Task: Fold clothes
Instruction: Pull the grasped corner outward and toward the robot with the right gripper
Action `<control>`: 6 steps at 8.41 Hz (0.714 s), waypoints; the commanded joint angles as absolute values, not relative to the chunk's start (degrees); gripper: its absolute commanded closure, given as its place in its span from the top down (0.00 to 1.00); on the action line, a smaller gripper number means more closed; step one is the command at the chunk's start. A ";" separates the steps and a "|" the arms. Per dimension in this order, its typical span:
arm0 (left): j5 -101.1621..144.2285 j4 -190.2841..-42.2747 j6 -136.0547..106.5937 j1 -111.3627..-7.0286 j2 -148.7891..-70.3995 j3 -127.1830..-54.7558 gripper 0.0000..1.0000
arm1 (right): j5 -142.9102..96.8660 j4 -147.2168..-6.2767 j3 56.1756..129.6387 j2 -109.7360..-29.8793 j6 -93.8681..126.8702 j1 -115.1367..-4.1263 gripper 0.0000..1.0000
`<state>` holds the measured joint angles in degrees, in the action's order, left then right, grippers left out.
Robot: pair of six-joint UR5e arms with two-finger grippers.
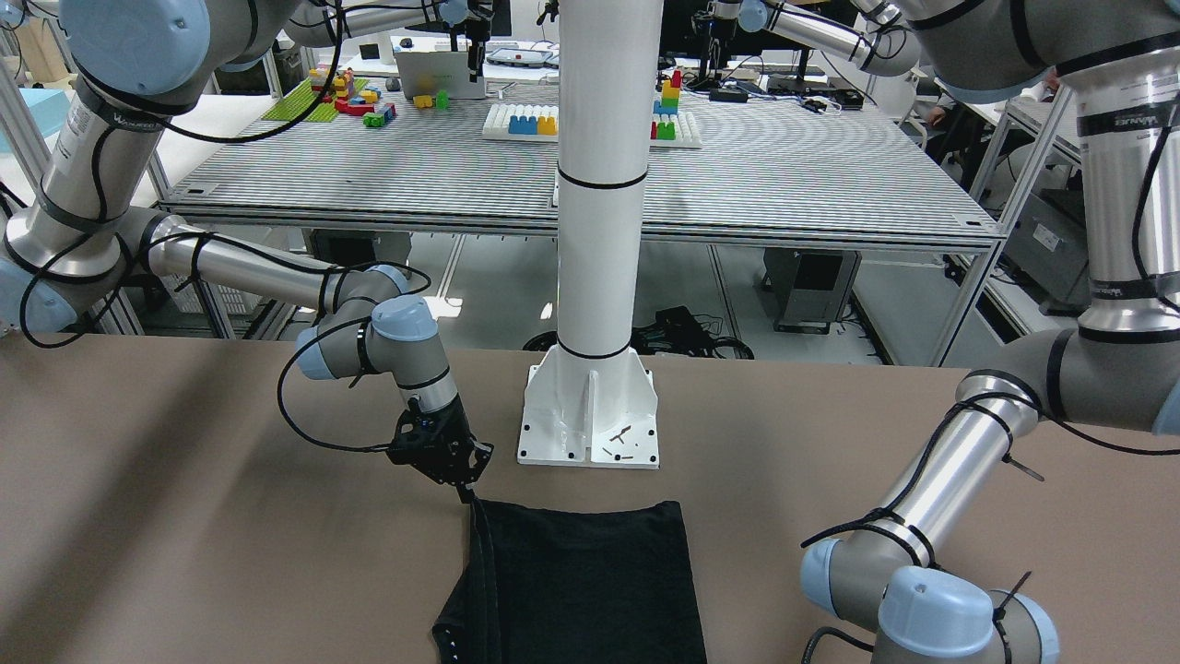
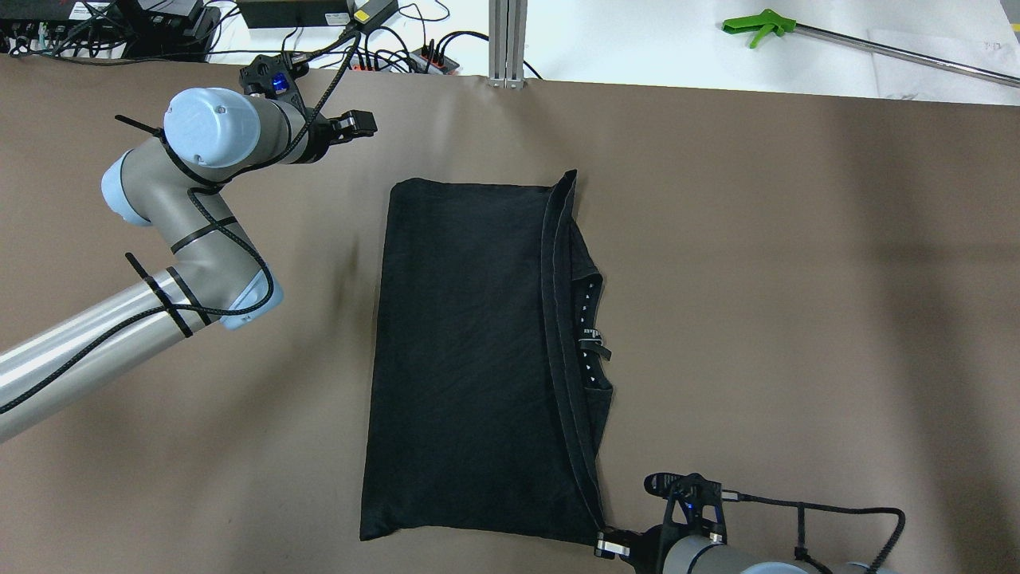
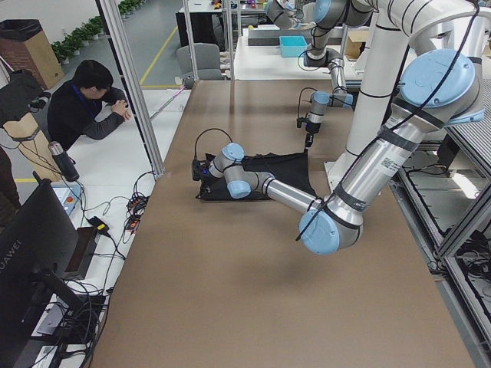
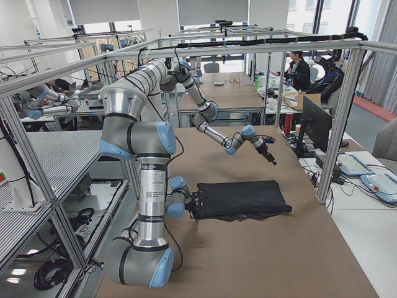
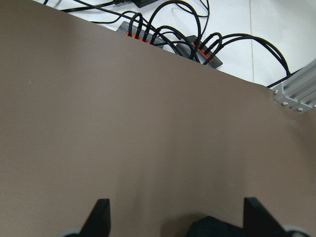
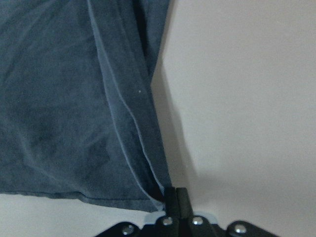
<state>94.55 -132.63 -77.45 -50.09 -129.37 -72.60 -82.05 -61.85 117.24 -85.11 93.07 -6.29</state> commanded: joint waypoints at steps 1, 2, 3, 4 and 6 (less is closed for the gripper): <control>94.48 -132.63 -77.43 -50.01 -129.37 -72.51 0.95 | -86.19 -51.78 120.59 -91.32 103.27 -6.15 0.00; 94.48 -132.63 -77.43 -50.01 -129.37 -72.51 0.95 | -87.09 -51.16 120.06 -91.58 103.27 -7.11 0.00; 94.48 -132.63 -77.43 -49.92 -129.46 -72.51 0.95 | -87.27 -49.85 120.23 -91.84 103.88 -8.60 0.00; 94.48 -132.63 -77.43 -49.92 -129.46 -72.51 0.95 | -87.19 -48.70 120.23 -91.85 103.89 -8.79 0.00; 94.57 -132.63 -77.34 -49.92 -129.55 -72.42 0.95 | -87.27 -49.39 119.97 -90.28 103.89 -11.50 0.00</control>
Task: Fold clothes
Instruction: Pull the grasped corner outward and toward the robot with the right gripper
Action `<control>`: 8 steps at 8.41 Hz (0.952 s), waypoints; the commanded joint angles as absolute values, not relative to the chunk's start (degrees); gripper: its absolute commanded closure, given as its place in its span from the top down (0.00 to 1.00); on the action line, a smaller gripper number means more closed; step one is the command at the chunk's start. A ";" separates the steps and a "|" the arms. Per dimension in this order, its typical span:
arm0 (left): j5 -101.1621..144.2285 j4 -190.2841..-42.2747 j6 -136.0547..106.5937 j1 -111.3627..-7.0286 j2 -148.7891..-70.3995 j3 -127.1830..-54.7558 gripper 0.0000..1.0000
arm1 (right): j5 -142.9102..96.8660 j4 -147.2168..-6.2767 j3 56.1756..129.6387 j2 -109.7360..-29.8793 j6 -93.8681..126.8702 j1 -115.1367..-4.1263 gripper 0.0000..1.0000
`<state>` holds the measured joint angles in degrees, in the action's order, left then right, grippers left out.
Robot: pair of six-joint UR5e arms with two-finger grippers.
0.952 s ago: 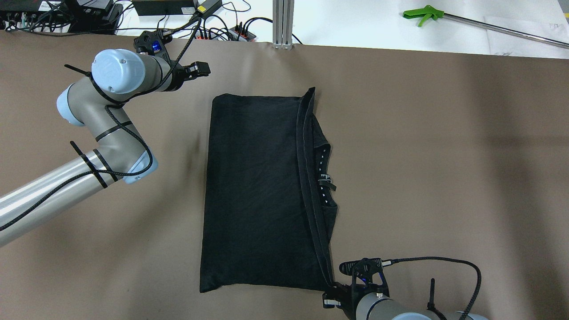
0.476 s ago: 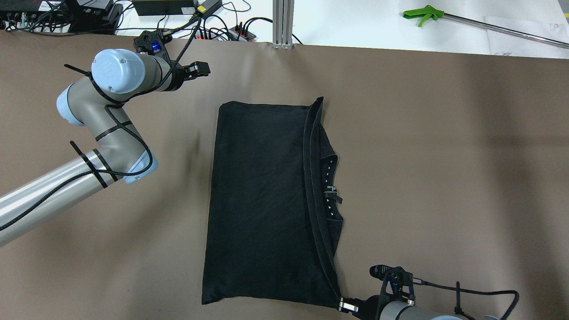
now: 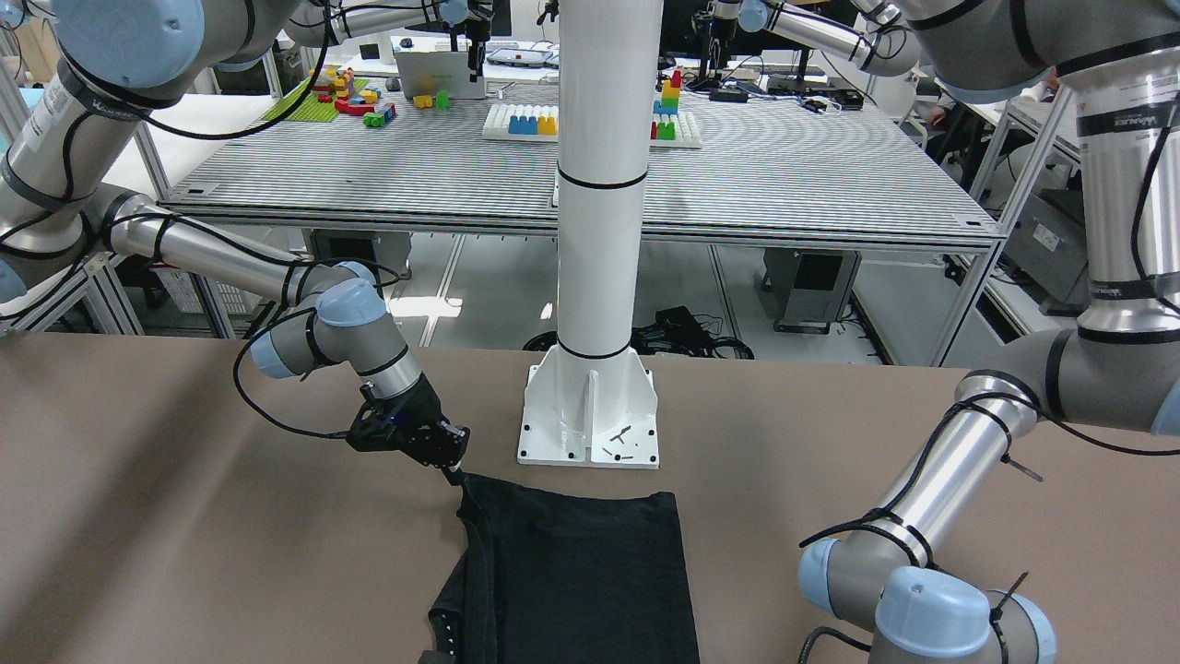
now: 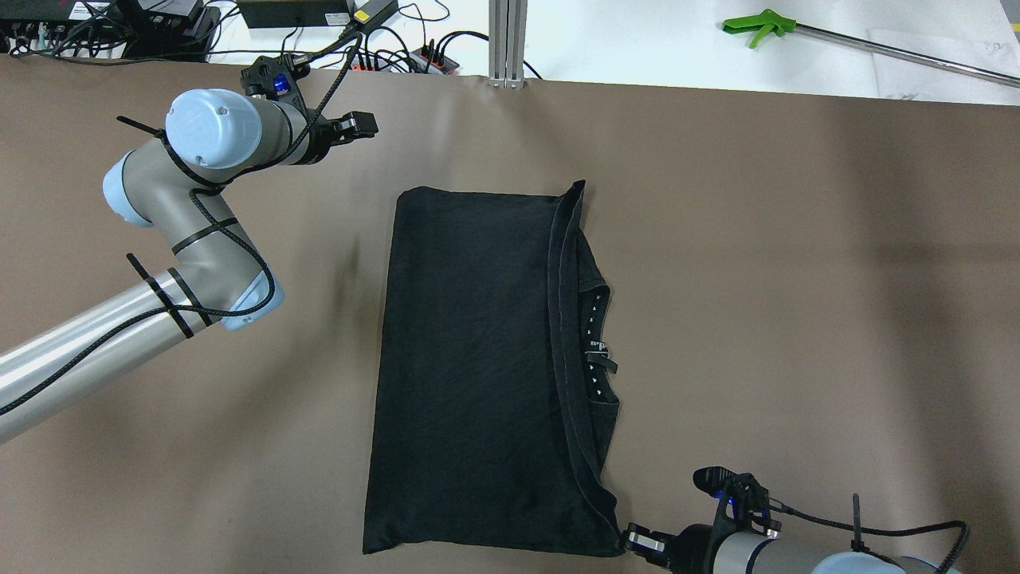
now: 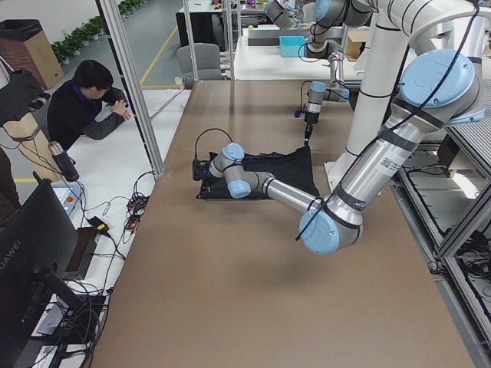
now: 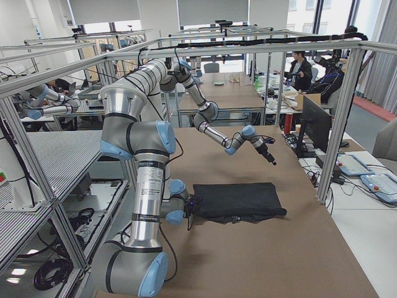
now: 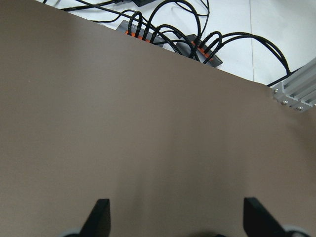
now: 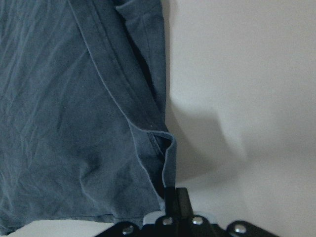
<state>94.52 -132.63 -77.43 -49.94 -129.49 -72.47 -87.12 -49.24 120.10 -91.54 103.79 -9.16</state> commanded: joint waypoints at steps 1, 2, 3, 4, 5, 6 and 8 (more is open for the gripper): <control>94.48 -132.54 -77.43 -49.92 -129.72 -72.42 0.95 | -87.28 -50.00 119.01 -88.70 103.89 -14.21 0.00; 94.48 -132.54 -77.43 -49.92 -129.81 -72.42 0.95 | -87.28 -50.01 116.57 -87.38 104.23 -16.59 0.00; 94.48 -132.54 -77.43 -49.92 -129.81 -72.51 0.95 | -87.28 -49.92 115.50 -87.36 105.98 -17.57 0.00; 94.22 -132.54 -77.43 -49.83 -129.99 -72.51 0.95 | -87.28 -49.75 115.23 -87.89 107.39 -17.58 0.00; 94.31 -132.54 -77.43 -49.83 -129.99 -72.60 0.95 | -87.36 -49.49 115.31 -89.72 107.92 -17.58 0.00; 94.31 -132.54 -77.43 -49.75 -129.99 -72.51 0.95 | -88.67 -49.13 115.57 -92.00 107.93 -17.58 0.00; 94.31 -132.45 -77.34 -49.75 -130.08 -72.33 0.95 | -89.56 -49.31 115.67 -92.98 107.93 -17.14 0.00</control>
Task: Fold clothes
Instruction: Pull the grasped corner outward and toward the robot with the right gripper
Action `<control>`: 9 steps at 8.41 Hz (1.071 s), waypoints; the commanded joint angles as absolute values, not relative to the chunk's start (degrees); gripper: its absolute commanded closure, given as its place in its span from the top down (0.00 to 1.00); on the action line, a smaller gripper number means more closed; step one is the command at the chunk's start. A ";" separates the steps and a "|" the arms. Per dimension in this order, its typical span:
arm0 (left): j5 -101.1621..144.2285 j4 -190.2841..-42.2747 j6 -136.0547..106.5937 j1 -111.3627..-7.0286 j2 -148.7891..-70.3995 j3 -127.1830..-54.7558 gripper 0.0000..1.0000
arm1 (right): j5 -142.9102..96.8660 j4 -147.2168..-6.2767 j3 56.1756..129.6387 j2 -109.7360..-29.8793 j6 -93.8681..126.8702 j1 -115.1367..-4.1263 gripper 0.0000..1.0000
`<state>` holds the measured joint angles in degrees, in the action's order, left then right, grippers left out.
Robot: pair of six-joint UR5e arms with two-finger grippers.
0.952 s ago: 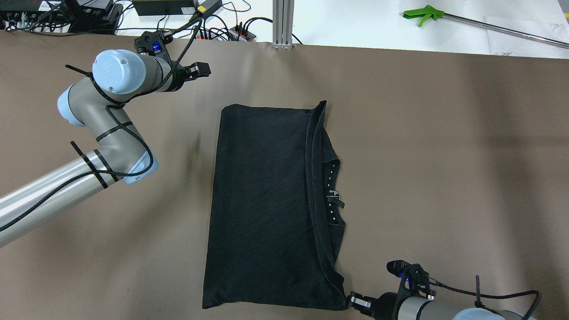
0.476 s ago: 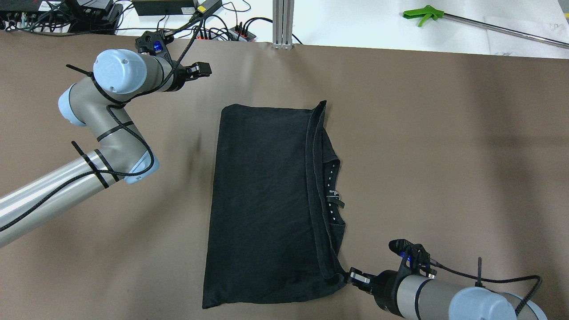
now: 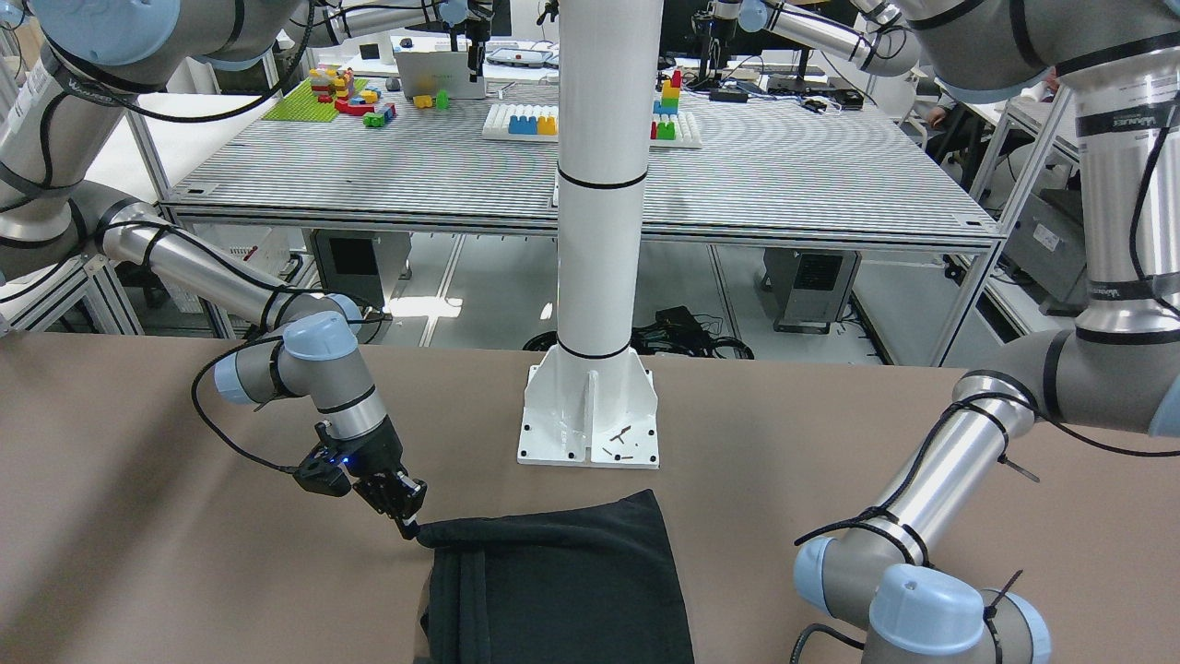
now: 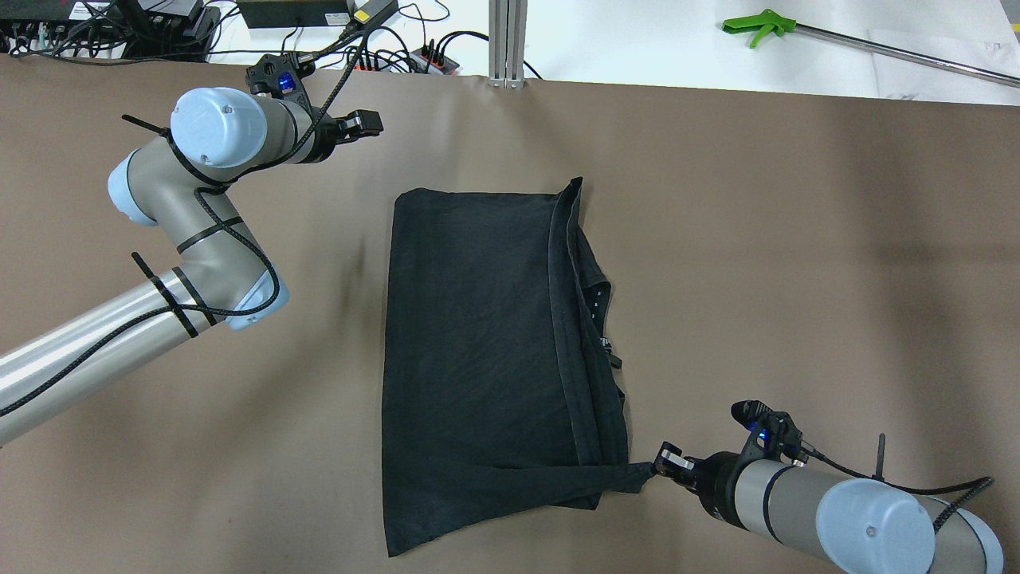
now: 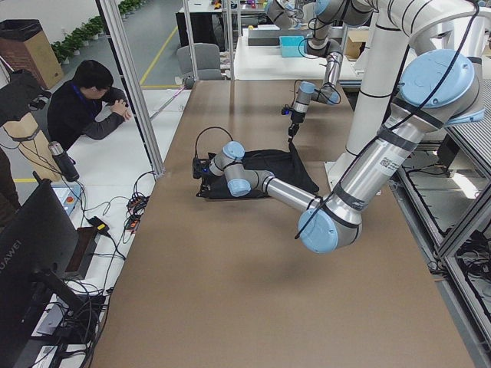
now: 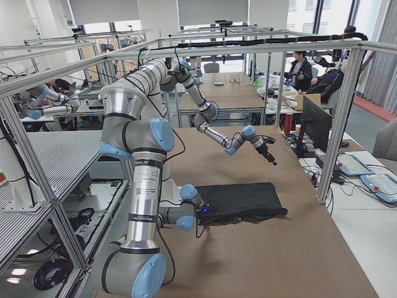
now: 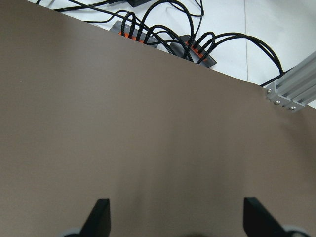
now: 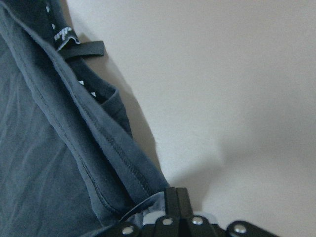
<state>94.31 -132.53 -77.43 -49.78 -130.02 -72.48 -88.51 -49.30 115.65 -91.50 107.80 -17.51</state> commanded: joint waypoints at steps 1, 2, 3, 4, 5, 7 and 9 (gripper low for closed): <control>94.31 -132.45 -77.34 -49.66 -130.08 -72.33 0.95 | -91.13 -49.31 116.01 -95.60 107.32 -14.79 0.00; 94.31 -132.36 -77.34 -49.66 -130.17 -72.25 0.95 | -90.53 -49.48 117.84 -96.15 107.23 -11.98 0.00; 94.31 -132.28 -77.34 -49.75 -130.25 -72.16 0.95 | -90.35 -49.57 118.91 -97.02 107.14 -11.52 0.00; 94.31 -132.28 -77.34 -49.75 -130.34 -72.07 0.95 | -90.35 -49.57 119.87 -97.81 106.96 -11.43 0.00; 94.31 -132.19 -77.34 -49.75 -130.69 -71.90 0.95 | -89.83 -49.57 119.88 -98.61 106.70 -11.34 0.00; 94.31 -132.10 -77.34 -49.66 -131.04 -71.72 0.95 | -85.98 -49.57 119.80 -100.54 103.47 -11.16 0.06; 94.39 -132.19 -77.34 -49.66 -131.13 -71.72 0.95 | -86.39 -49.48 119.53 -98.80 102.93 -11.77 0.95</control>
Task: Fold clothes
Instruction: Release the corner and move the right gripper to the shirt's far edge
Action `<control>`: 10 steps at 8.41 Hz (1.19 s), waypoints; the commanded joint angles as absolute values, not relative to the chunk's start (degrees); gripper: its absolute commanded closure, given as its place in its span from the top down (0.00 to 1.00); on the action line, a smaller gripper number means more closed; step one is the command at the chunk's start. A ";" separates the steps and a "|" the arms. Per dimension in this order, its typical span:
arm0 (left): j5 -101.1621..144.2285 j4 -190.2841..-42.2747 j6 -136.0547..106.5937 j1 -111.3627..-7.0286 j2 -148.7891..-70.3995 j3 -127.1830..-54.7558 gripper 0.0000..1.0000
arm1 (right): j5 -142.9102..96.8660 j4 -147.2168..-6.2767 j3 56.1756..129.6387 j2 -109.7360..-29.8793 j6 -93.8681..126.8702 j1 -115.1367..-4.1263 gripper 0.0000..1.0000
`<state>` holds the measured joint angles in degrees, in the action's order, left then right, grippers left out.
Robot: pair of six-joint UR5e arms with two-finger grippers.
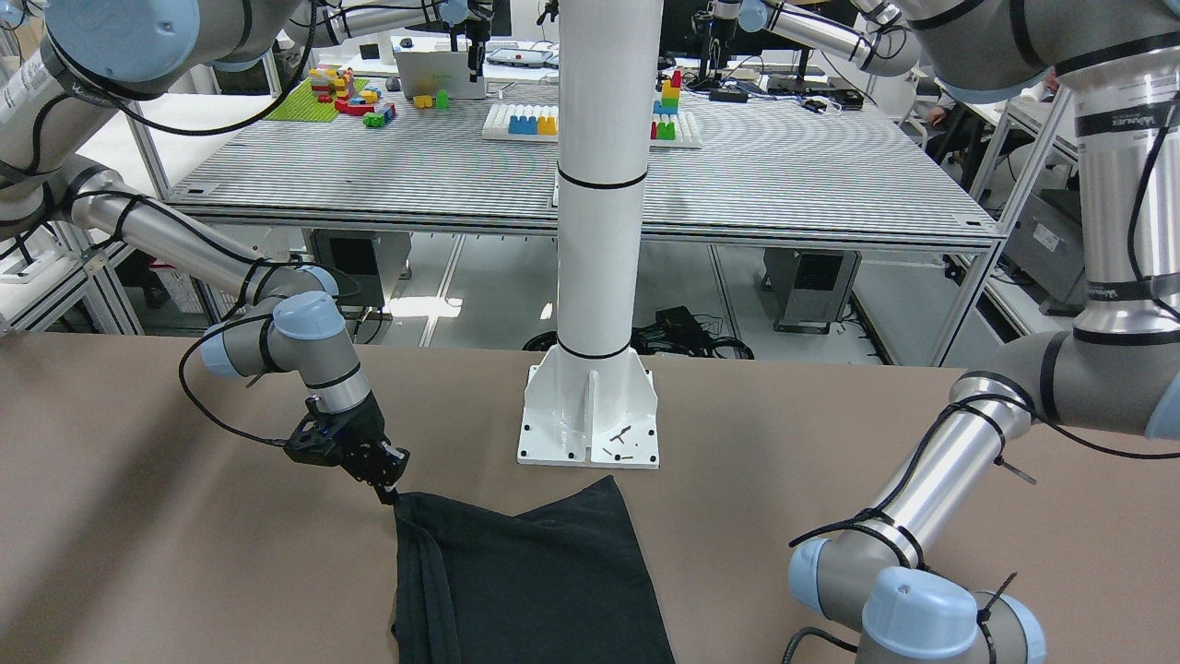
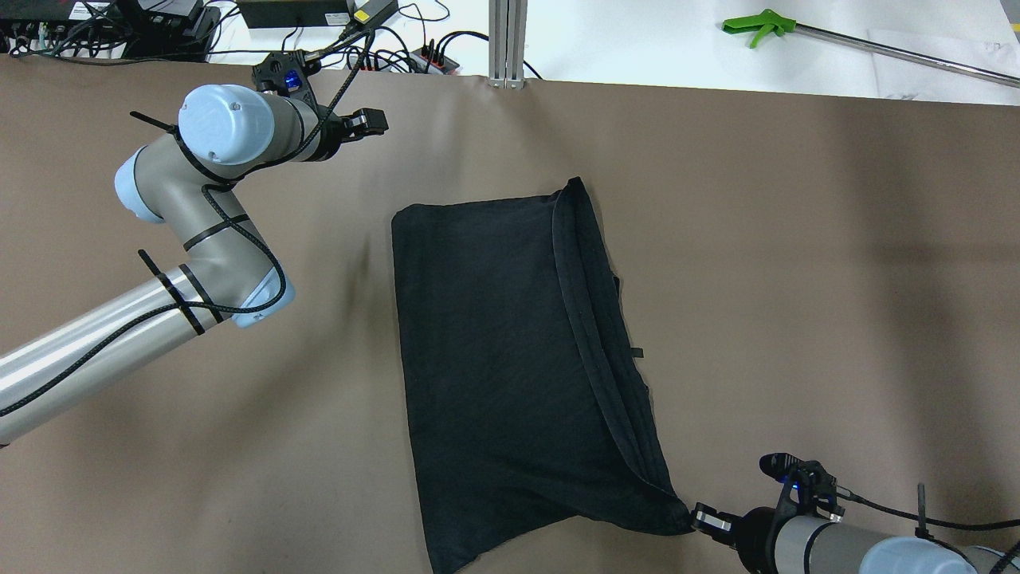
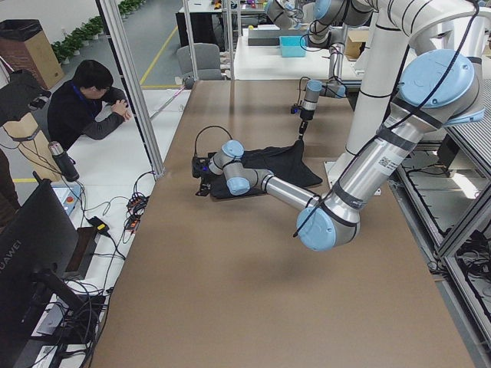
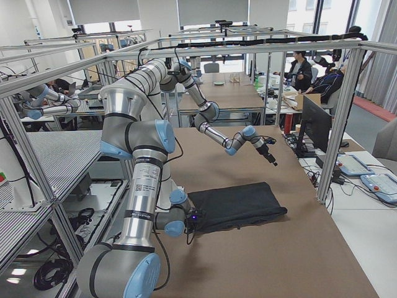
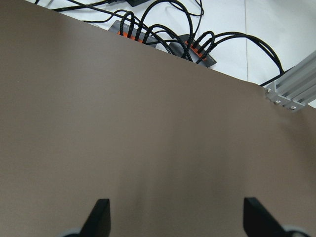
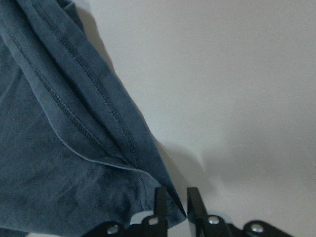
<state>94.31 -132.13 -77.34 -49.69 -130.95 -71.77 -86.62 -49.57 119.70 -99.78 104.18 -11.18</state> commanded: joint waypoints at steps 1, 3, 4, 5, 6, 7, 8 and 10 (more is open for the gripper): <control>94.48 -132.19 -77.43 -49.66 -131.13 -71.72 0.95 | -87.96 -50.70 118.57 -95.31 98.83 -15.17 0.95; 94.92 -132.19 -77.43 -49.66 -131.48 -71.89 0.95 | -92.01 -61.89 115.94 -82.08 87.33 -25.79 0.95; 94.92 -132.19 -77.43 -49.75 -131.48 -71.89 0.95 | -91.67 -68.92 114.71 -75.48 82.58 -28.54 0.95; 94.92 -132.19 -77.43 -49.75 -131.40 -71.89 0.95 | -91.32 -70.65 114.35 -71.67 77.57 -30.30 0.95; 95.01 -132.27 -77.43 -49.75 -131.40 -71.89 0.95 | -91.14 -70.40 112.61 -70.15 74.13 -31.54 0.95; 95.01 -132.36 -77.43 -49.75 -131.40 -71.89 0.95 | -87.58 -70.49 108.93 -66.74 72.53 -31.81 0.95; 95.01 -132.36 -77.43 -49.75 -131.40 -71.89 0.95 | -82.58 -69.79 103.07 -62.36 68.94 -31.82 0.95; 95.01 -132.36 -77.43 -49.75 -131.40 -71.72 0.95 | -76.32 -68.91 89.37 -52.87 67.59 -31.90 0.94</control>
